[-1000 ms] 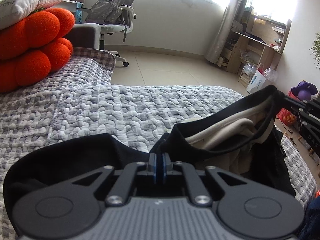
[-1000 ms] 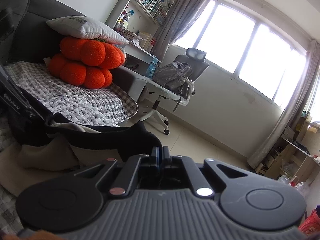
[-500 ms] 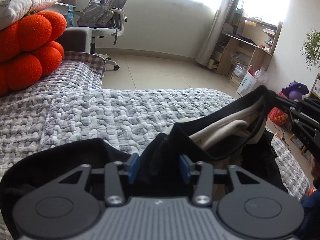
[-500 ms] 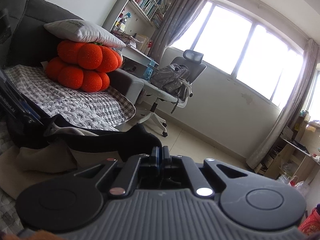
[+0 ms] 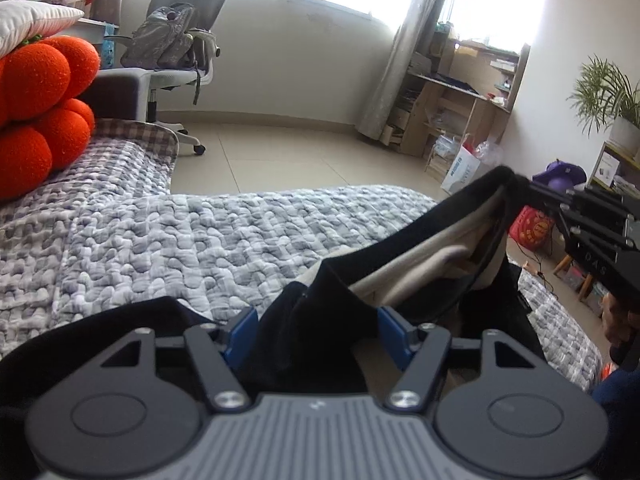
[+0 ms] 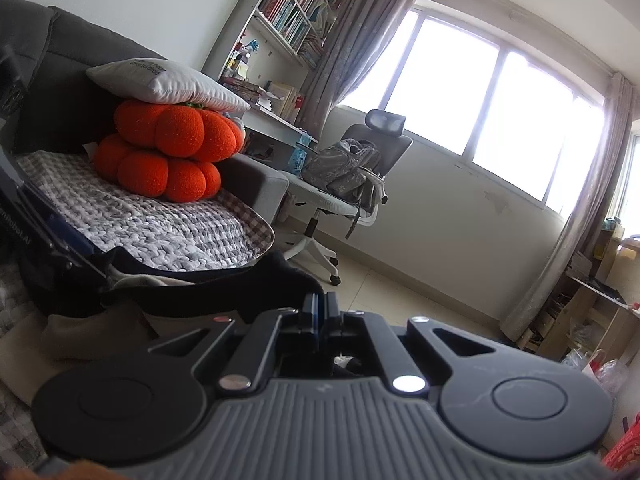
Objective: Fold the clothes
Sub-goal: 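Lift the shirt high with both tools, stretching it between them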
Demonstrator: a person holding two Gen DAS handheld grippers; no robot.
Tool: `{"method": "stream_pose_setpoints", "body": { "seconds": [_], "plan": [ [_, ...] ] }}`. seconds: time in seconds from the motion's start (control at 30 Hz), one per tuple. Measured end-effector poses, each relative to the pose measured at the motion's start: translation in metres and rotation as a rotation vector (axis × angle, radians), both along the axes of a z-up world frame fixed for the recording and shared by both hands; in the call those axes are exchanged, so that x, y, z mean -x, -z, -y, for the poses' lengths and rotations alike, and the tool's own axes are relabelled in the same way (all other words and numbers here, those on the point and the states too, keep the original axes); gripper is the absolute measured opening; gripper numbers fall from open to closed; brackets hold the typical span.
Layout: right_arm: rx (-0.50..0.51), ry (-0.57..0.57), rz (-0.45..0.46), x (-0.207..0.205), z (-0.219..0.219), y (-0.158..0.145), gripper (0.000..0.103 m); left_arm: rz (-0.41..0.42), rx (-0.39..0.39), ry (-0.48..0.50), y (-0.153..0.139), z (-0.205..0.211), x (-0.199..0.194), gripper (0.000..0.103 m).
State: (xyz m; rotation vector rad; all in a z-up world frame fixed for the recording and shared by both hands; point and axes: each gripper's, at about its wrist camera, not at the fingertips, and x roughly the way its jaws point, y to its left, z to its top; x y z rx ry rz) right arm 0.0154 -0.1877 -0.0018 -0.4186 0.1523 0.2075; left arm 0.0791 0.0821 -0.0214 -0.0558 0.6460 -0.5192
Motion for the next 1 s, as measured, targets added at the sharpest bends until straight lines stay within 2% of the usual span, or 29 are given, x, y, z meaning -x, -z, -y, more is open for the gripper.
{"method": "stream_pose_setpoints", "body": {
  "seconds": [0.03, 0.1, 0.17, 0.27, 0.4, 0.5, 0.57, 0.63, 0.77, 0.87, 1.0],
  "plan": [
    [-0.004, 0.001, 0.002, 0.000, 0.000, 0.000, 0.002, -0.008, -0.006, 0.009, 0.001, 0.001, -0.001, 0.058],
    [-0.008, -0.001, 0.005, 0.001, -0.001, -0.001, 0.002, -0.023, -0.009, 0.022, 0.002, 0.003, -0.001, 0.020],
    [-0.005, -0.014, 0.009, 0.003, -0.002, -0.001, 0.002, -0.022, -0.007, 0.020, -0.001, 0.003, -0.001, 0.005],
    [-0.005, -0.014, 0.038, 0.007, -0.002, -0.003, 0.001, 0.022, 0.007, -0.020, -0.011, -0.003, 0.005, 0.003],
    [-0.046, -0.004, 0.093, 0.013, 0.003, -0.009, 0.001, 0.108, 0.052, -0.131, -0.036, -0.019, 0.016, 0.002],
    [-0.056, 0.006, 0.149, 0.018, 0.004, -0.014, 0.001, 0.183, 0.056, -0.183, -0.054, -0.021, 0.032, 0.002],
    [-0.057, 0.006, 0.185, 0.021, 0.001, -0.019, 0.001, 0.238, 0.032, -0.224, -0.068, -0.016, 0.045, 0.002],
    [-0.071, 0.003, 0.219, 0.027, 0.001, -0.028, 0.001, 0.296, 0.000, -0.269, -0.084, -0.011, 0.059, 0.002],
    [-0.108, -0.022, 0.276, 0.041, 0.000, -0.049, 0.001, 0.400, 0.011, -0.364, -0.118, -0.007, 0.091, 0.002],
    [-0.103, -0.051, 0.337, 0.058, -0.005, -0.068, 0.001, 0.486, -0.021, -0.422, -0.141, -0.003, 0.118, 0.002],
    [-0.073, -0.094, 0.427, 0.083, -0.008, -0.097, 0.001, 0.586, 0.028, -0.478, -0.178, -0.009, 0.151, 0.002]
  ]
}}
